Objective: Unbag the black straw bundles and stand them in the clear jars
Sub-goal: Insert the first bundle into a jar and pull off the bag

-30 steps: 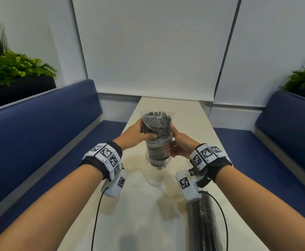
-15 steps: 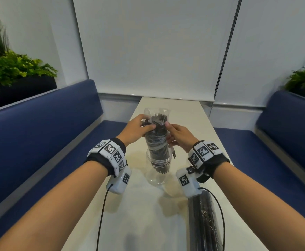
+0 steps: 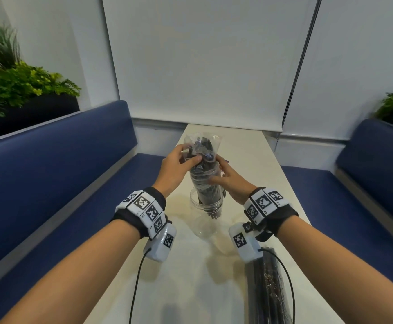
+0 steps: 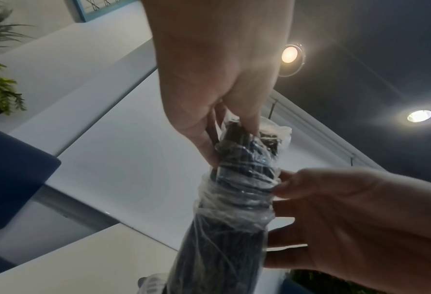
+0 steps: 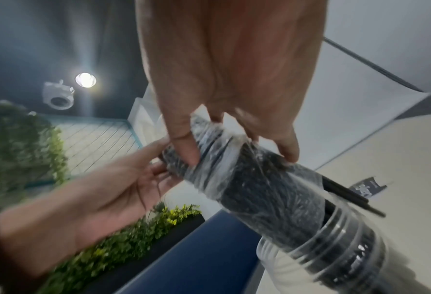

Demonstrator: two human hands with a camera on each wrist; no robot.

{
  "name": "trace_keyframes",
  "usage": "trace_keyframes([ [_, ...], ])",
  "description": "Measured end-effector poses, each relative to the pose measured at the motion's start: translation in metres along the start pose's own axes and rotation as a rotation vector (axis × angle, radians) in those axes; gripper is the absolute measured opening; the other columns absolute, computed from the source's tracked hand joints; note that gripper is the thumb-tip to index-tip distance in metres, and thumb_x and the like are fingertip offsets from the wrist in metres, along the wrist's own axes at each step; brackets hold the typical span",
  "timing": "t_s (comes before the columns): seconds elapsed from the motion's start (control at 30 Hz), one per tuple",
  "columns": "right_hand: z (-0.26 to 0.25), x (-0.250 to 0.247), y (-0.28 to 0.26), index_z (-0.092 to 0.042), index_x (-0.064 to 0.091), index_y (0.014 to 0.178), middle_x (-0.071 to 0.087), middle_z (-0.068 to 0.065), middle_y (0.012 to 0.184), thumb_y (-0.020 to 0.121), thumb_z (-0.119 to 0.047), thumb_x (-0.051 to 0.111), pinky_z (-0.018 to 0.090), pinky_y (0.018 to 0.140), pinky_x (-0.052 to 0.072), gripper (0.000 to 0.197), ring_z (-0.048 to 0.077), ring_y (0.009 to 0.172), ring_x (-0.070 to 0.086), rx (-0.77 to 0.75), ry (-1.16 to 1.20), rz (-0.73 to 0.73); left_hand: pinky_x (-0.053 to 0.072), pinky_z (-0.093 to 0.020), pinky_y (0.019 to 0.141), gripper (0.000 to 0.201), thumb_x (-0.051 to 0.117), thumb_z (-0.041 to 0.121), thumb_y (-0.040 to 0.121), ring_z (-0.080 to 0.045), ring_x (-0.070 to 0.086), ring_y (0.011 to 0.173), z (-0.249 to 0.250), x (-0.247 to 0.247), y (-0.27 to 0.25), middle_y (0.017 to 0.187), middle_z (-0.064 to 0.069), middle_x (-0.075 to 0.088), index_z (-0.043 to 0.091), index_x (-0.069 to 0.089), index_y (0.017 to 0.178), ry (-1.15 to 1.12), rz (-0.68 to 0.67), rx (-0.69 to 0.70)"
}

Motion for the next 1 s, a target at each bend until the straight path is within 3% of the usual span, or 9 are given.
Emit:
trace_keyframes([
  [0.07,-0.002,0.0,0.001,-0.014,0.021,0.142,0.047,0.006,0.13,0.082,0.007,0.056,0.017,0.088,0.049,0.072,0.007,0.106,0.053,-0.046,-0.019,-0.009,0.047,-0.015,0.078,0.042,0.065,0.021,0.085,-0.014,0.058,0.098,0.007,0.002,0.002,0.108,-0.002,0.061,0.014,0.051,0.124,-0.006,0.009,0.021],
  [0.17,-0.01,0.0,0.003,-0.012,0.019,0.142,0.045,0.012,0.137,0.083,0.002,0.058,0.034,0.101,0.045,0.072,0.019,0.117,0.051,-0.09,-0.085,0.023,0.049,-0.024,0.086,0.048,0.066,0.022,0.084,-0.018,0.059,0.106,0.015,0.003,0.008,0.115,-0.006,0.063,0.012,0.051,0.128,-0.014,0.012,0.026],
  [0.23,-0.018,-0.002,0.004,-0.014,0.018,0.142,0.045,0.013,0.139,0.083,-0.003,0.06,0.039,0.103,0.043,0.073,0.024,0.123,0.049,-0.113,-0.135,0.033,0.049,-0.029,0.091,0.05,0.066,0.024,0.083,-0.02,0.059,0.109,0.02,0.004,0.012,0.118,-0.008,0.064,0.013,0.051,0.13,-0.018,0.017,0.036],
  [0.33,-0.029,-0.008,0.007,-0.014,0.018,0.142,0.046,0.01,0.137,0.084,-0.005,0.06,0.029,0.096,0.046,0.072,0.02,0.119,0.05,-0.152,-0.186,0.051,0.049,-0.021,0.085,0.048,0.066,0.024,0.084,-0.014,0.06,0.104,0.032,0.004,0.016,0.11,-0.003,0.064,0.013,0.051,0.129,-0.035,0.046,0.069],
  [0.5,-0.039,-0.011,0.012,-0.022,0.02,0.142,0.049,0.009,0.137,0.08,-0.022,0.066,0.054,0.103,0.04,0.076,0.028,0.121,0.051,-0.176,-0.238,0.092,0.049,-0.022,0.086,0.048,0.066,0.026,0.083,-0.014,0.061,0.104,0.043,0.004,0.022,0.109,-0.004,0.065,0.015,0.052,0.128,-0.038,0.064,0.092],
  [0.6,-0.04,-0.012,0.014,-0.022,0.021,0.141,0.05,0.01,0.136,0.081,-0.019,0.065,0.056,0.103,0.04,0.075,0.029,0.121,0.051,-0.174,-0.243,0.108,0.051,-0.021,0.085,0.047,0.066,0.026,0.084,-0.014,0.061,0.104,0.048,0.004,0.026,0.109,-0.003,0.065,0.016,0.053,0.127,-0.037,0.056,0.097],
  [0.7,-0.04,-0.011,0.015,-0.022,0.021,0.14,0.051,0.011,0.135,0.083,-0.017,0.063,0.055,0.103,0.04,0.071,0.03,0.121,0.051,-0.163,-0.247,0.117,0.05,-0.039,0.097,0.046,0.068,0.031,0.081,-0.02,0.061,0.11,0.048,0.003,0.03,0.116,-0.008,0.066,0.019,0.057,0.124,-0.045,0.053,0.079],
  [0.77,-0.039,-0.01,0.015,-0.024,0.02,0.14,0.051,0.011,0.134,0.083,-0.019,0.063,0.055,0.103,0.04,0.072,0.03,0.12,0.051,-0.15,-0.247,0.124,0.049,-0.044,0.098,0.046,0.068,0.034,0.08,-0.021,0.061,0.11,0.047,0.004,0.03,0.116,-0.009,0.066,0.02,0.058,0.122,-0.042,0.042,0.073],
  [1.0,-0.026,-0.016,0.015,-0.016,0.018,0.139,0.048,0.012,0.137,0.084,-0.015,0.062,0.052,0.106,0.037,0.07,0.028,0.123,0.049,-0.119,-0.225,0.13,0.049,-0.043,0.099,0.04,0.066,0.03,0.083,-0.021,0.061,0.109,0.037,0.015,0.029,0.113,-0.008,0.068,0.019,0.06,0.121,-0.052,0.015,0.04],
])
Point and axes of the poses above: each hand's wrist, its own y-axis towards the middle knuckle, its own x-axis out of the palm, z = x × y, the point moved 3 cm from there along y, towards the middle knuckle
